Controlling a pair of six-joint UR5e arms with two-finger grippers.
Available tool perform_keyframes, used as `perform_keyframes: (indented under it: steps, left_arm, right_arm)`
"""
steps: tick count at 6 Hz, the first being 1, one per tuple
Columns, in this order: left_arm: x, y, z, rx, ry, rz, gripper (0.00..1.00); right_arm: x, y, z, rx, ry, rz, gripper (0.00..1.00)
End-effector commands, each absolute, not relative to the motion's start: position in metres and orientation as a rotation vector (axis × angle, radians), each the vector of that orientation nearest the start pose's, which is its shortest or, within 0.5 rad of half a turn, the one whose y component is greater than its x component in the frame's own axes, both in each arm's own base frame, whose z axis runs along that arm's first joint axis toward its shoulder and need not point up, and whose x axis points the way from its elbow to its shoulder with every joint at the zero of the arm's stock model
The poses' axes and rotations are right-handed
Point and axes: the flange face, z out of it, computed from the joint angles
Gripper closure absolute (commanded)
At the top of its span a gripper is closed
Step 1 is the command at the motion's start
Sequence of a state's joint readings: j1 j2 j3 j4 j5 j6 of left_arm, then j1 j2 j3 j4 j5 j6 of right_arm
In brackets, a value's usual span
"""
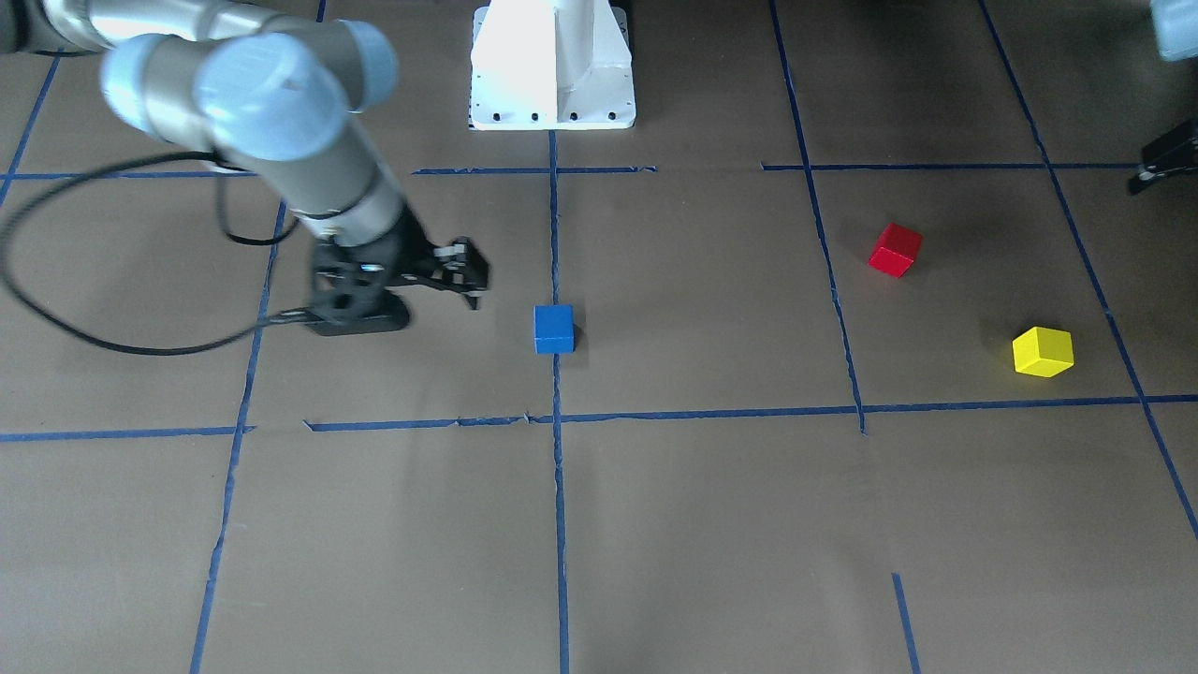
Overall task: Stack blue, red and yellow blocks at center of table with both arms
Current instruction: 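Release the blue cube and raise the right gripper away, then lower the left gripper onto the red cube and close it while the right arm withdraws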
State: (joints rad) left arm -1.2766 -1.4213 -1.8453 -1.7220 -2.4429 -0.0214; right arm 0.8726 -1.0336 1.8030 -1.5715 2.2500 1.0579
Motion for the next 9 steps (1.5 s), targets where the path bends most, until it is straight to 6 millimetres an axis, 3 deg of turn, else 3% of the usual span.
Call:
perform_keyframes:
  steps: [1, 2, 3, 4, 5, 9]
  left_arm:
    - [0.184, -0.43, 0.522, 0.243, 0.933, 0.542, 0.0]
    - [0.223, -0.42, 0.519, 0.238, 0.904, 0.532, 0.0]
    - [0.247, -0.418, 0.504, 0.226, 0.93, 0.509, 0.02]
    - [0.275, -0.41, 0.505, 0.249, 0.859, 0.497, 0.02]
    - [0.288, -0.403, 0.506, 0.254, 0.83, 0.483, 0.03]
    - [0.305, -0.388, 0.517, 0.212, 0.825, 0.509, 0.05]
  right_arm:
    - [-0.271, -0.5, 0.304, 0.003, -0.955, 0.042, 0.0]
    - [-0.263, -0.497, 0.321, -0.009, -0.938, 0.057, 0.0]
    - [-0.26, -0.495, 0.323, -0.006, -0.934, 0.061, 0.0]
    - [-0.259, -0.494, 0.329, -0.009, -0.926, 0.064, 0.0]
    - [-0.259, -0.494, 0.329, -0.01, -0.926, 0.064, 0.0]
    - [-0.26, -0.494, 0.33, -0.008, -0.923, 0.063, 0.0]
